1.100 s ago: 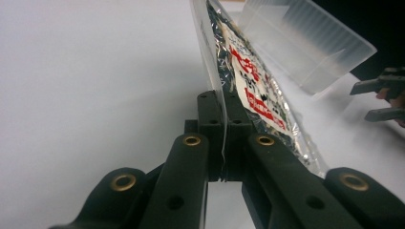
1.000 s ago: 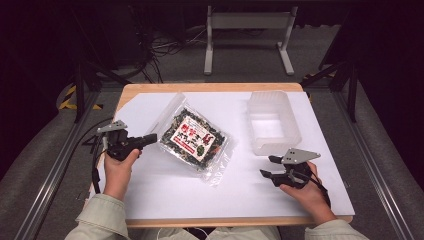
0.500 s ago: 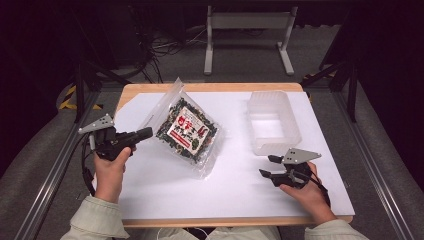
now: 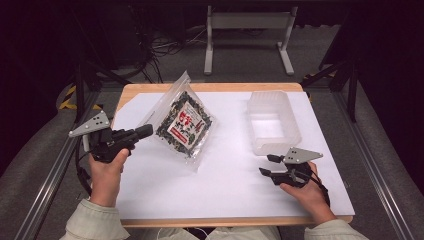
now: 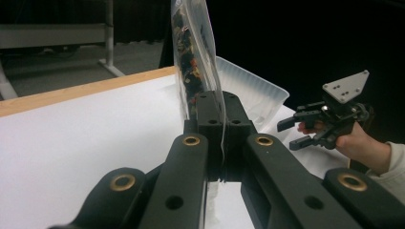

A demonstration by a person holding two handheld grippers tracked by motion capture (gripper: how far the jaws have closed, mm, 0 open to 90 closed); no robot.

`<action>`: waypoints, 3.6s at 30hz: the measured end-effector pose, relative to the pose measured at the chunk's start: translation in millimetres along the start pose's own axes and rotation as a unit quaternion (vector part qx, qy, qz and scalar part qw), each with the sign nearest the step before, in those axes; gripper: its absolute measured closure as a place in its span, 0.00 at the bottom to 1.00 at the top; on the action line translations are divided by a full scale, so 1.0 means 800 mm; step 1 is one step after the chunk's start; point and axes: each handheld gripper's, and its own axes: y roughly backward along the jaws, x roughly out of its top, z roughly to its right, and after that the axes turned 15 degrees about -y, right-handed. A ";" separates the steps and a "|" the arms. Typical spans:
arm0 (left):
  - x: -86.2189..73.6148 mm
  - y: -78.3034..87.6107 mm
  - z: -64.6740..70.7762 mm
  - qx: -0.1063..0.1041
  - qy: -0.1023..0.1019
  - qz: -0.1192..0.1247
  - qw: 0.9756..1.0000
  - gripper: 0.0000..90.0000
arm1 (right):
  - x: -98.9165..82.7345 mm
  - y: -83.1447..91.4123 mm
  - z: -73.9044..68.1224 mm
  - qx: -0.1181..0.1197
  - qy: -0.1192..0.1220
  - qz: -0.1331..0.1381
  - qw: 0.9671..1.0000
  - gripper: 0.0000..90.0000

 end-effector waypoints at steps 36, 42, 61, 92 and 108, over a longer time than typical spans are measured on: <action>0.046 0.002 0.041 -0.027 -0.061 -0.003 0.998 1.00 | 0.123 -0.021 -0.042 0.090 0.005 0.104 0.990 0.36; 0.047 -0.004 0.046 -0.036 -0.066 -0.004 0.997 1.00 | 0.140 -0.035 -0.051 0.113 0.008 0.107 0.988 0.31; 0.059 -0.019 0.069 -0.084 -0.090 0.007 0.992 1.00 | 0.158 -0.067 -0.065 0.161 0.037 0.106 0.981 0.22; 0.049 -0.018 0.060 -0.070 -0.101 0.026 0.992 1.00 | 0.148 -0.060 -0.085 0.211 0.099 0.084 0.969 0.72; 0.045 -0.015 0.051 -0.047 -0.086 0.028 0.995 0.99 | 0.149 -0.056 -0.093 0.254 0.103 0.043 0.961 0.83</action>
